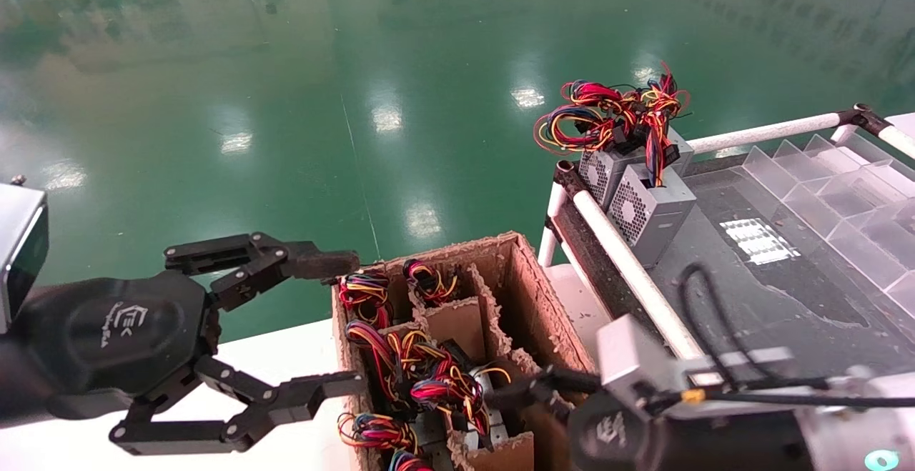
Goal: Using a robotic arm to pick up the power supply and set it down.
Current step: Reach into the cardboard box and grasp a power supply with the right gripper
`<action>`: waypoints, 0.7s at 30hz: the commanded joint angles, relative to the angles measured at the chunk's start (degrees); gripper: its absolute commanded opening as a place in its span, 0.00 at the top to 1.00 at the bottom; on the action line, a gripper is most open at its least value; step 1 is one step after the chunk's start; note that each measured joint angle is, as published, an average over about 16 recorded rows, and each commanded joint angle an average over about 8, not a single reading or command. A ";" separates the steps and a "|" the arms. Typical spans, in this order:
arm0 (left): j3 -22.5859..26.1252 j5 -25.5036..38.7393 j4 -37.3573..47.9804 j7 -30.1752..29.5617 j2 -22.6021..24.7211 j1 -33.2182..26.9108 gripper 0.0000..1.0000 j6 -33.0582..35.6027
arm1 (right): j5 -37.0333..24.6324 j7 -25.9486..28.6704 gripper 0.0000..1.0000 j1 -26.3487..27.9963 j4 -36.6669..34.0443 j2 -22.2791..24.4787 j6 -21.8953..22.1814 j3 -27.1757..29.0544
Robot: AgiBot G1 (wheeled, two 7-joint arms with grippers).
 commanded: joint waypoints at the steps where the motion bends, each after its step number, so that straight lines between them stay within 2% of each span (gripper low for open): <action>1: 0.00 0.00 0.00 0.00 0.00 0.00 0.00 0.00 | -0.91 -0.02 0.88 0.28 -1.29 -1.43 -0.72 -1.11; 2: 0.00 0.00 0.00 0.00 0.00 0.00 0.00 0.00 | -1.32 -0.34 1.00 0.38 -1.90 -1.99 -0.97 -1.52; 21: 0.01 -0.01 0.00 0.00 0.00 0.00 0.00 0.00 | -5.83 -6.70 1.00 2.04 -8.41 -7.58 -1.78 -6.83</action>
